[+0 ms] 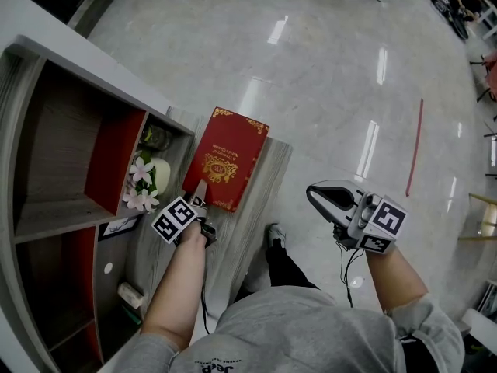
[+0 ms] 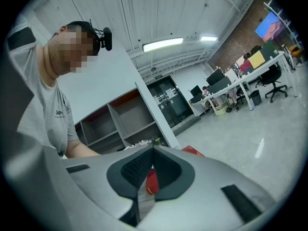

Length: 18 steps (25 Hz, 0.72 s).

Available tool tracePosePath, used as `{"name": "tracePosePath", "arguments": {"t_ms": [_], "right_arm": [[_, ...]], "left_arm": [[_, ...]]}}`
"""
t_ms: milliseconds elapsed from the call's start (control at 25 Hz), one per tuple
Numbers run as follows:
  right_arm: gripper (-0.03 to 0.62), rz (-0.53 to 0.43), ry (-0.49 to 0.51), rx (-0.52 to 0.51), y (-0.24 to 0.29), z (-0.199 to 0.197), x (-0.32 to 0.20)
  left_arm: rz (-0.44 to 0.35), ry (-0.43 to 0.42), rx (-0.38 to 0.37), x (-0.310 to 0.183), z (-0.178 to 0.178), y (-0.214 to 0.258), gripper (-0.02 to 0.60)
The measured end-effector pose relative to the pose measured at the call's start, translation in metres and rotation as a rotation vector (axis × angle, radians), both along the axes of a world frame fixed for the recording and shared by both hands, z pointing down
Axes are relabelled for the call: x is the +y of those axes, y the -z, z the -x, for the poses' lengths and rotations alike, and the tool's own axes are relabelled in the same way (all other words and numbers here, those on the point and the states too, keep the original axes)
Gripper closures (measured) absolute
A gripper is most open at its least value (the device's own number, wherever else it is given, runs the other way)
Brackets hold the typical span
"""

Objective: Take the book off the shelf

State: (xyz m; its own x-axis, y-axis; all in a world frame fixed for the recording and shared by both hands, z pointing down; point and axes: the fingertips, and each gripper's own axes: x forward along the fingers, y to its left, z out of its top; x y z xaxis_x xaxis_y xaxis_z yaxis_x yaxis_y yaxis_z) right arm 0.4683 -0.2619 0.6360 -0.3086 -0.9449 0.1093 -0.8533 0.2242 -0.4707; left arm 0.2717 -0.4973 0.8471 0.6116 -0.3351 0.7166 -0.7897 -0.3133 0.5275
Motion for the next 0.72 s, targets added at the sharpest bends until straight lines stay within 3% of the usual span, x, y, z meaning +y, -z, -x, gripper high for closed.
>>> {"name": "tracePosePath", "arguments": {"t_ms": [320, 720], "right_arm": [[0.592, -0.017, 0.048, 0.008, 0.01, 0.007, -0.012], [0.591, -0.04, 0.127, 0.032, 0.029, 0.038, -0.033]], "left_arm": [[-0.072, 0.001, 0.096, 0.01, 0.005, 0.042, 0.341], [-0.271, -0.066, 0.27, 0.023, 0.029, 0.121, 0.516]]}}
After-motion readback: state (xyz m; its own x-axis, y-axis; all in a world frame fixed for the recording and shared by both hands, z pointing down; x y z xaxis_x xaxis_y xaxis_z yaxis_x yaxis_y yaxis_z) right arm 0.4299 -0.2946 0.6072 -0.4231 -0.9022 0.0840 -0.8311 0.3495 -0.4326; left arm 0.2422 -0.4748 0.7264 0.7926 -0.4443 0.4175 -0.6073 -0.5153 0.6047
